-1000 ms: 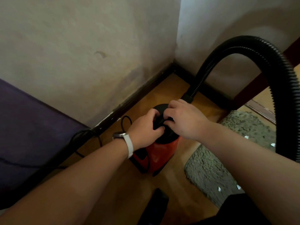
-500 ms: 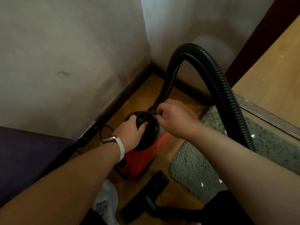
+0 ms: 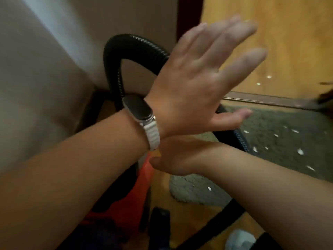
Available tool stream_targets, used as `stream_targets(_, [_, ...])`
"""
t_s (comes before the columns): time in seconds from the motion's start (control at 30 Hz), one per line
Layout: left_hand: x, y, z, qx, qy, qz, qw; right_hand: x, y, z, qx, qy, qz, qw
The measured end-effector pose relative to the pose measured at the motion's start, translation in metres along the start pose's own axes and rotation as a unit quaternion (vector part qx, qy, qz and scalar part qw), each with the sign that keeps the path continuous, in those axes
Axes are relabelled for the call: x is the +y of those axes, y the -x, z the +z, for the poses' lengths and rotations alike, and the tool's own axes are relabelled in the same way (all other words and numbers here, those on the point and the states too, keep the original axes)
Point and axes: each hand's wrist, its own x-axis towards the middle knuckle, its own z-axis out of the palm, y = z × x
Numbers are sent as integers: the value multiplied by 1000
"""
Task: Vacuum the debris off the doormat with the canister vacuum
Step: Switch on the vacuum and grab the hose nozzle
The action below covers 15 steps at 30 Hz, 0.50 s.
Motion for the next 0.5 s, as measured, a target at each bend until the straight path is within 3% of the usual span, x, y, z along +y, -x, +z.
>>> stream_targets(0.1, [23, -18, 13, -227, -33, 60, 972, 12, 33, 10, 34, 1, 61, 998])
stream_targets(0.17, [35, -14, 28, -319, -54, 94, 941, 29, 52, 21, 46, 7, 121, 992])
stream_targets(0.3, [49, 12, 44, -363, -78, 108, 922, 60, 86, 62, 94, -81, 176, 977])
stream_targets(0.43, [59, 44, 52, -413, -145, 58, 897, 86, 111, 87, 122, -67, 215, 967])
stream_targets(0.5, [64, 52, 54, -411, -130, 12, 902, 96, 116, 84, 137, -92, 231, 959])
